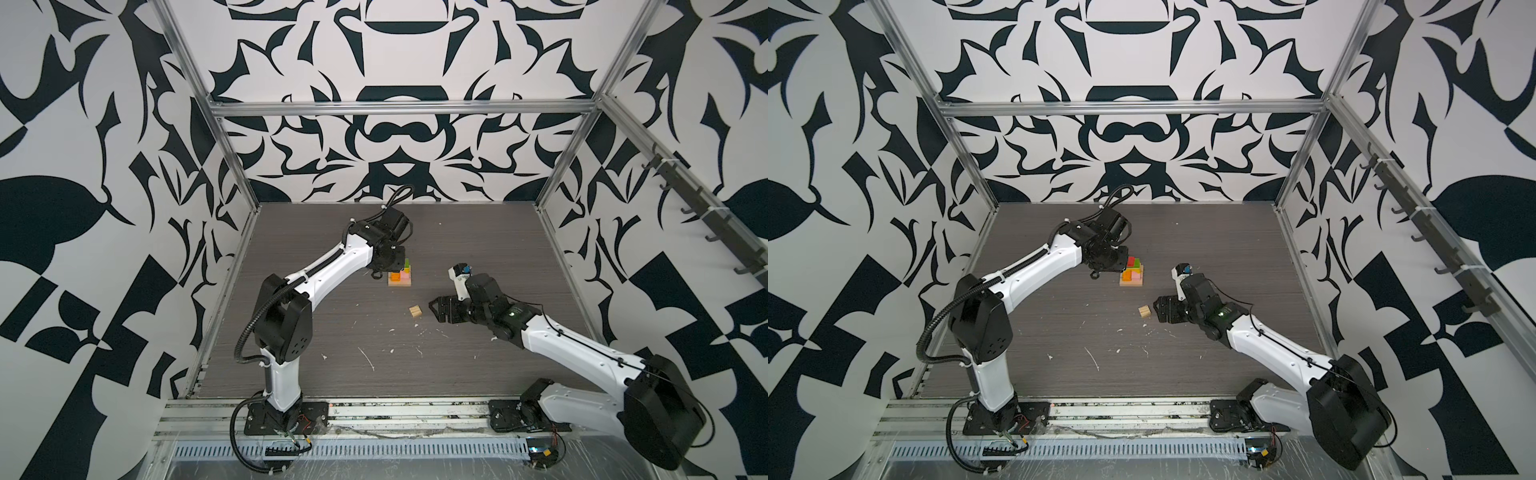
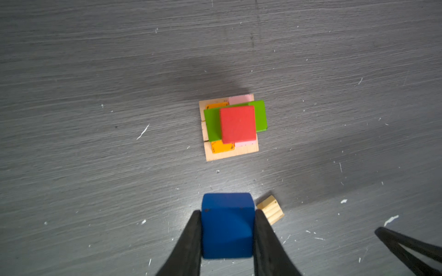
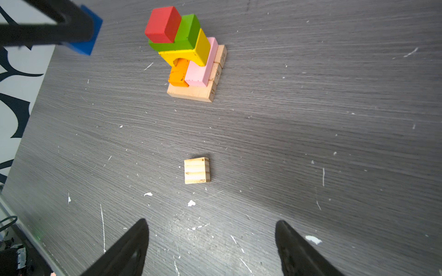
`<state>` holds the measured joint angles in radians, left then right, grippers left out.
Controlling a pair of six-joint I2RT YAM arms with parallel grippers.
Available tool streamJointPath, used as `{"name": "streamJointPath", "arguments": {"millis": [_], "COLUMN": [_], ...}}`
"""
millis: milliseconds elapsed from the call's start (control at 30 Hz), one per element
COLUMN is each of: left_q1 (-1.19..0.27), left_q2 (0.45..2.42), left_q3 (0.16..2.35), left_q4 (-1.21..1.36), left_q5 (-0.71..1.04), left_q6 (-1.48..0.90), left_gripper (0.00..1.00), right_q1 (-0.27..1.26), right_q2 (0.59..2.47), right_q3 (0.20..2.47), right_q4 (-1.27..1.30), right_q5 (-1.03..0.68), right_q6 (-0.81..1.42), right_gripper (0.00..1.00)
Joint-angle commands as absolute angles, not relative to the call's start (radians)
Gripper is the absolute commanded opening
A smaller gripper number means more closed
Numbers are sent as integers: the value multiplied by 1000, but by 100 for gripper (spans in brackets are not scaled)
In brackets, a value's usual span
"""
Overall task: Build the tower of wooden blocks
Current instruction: 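Lower the blue cube onto the red cube with the left gripper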
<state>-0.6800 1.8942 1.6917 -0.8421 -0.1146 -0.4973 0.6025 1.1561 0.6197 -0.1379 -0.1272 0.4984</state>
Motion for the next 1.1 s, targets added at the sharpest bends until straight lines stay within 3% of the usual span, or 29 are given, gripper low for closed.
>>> {"name": "streamJointPath", "arguments": {"millis": [0, 367, 1067], "left_q1": [-675, -673, -657], "left_q2": [1940, 2049, 2159], "left_q3": [1751, 1913, 2028], "left_q4": [-910, -971, -983], "left_q5": [-110, -135, -131], "left_q6": [-479, -460, -455], "left_gripper": [18, 21, 23], "right_q1": [604, 605, 605], "right_q2": [1129, 1106, 1101], "right_q3": [655, 648, 642], "right_q4": [-152, -161, -170], "right_q5": [-126, -115, -110], "right_q6": [482, 483, 474], "right_gripper": [87, 87, 87]}}
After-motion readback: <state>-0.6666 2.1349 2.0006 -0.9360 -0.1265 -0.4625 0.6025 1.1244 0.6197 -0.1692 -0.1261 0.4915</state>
